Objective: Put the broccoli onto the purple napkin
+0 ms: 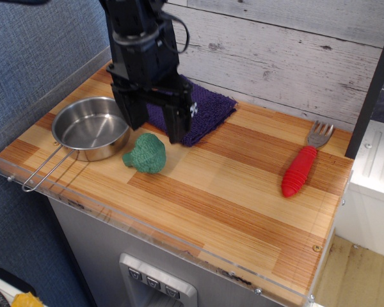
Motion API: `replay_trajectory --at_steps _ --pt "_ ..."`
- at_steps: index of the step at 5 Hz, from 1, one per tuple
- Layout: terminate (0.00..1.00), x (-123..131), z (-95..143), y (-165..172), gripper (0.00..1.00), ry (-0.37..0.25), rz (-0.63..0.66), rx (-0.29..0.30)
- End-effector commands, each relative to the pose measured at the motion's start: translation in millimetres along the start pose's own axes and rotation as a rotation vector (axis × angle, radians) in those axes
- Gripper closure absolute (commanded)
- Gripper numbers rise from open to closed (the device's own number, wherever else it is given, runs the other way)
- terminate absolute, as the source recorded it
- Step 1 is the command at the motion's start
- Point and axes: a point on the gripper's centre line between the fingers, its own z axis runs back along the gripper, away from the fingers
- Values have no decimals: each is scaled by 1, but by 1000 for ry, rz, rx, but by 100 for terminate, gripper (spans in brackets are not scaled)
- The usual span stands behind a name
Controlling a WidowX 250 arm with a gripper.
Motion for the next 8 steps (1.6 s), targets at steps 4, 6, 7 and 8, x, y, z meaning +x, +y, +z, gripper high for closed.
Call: replay_trajectory --at_steps 4,6,7,8 --pt "0 -2 -21 15 0 84 -22 36" --pt "0 0 -37 21 0 130 -5 35" --pt "0 1 -41 20 0 142 -11 38" --pt "0 2 -44 17 0 148 -15 40"
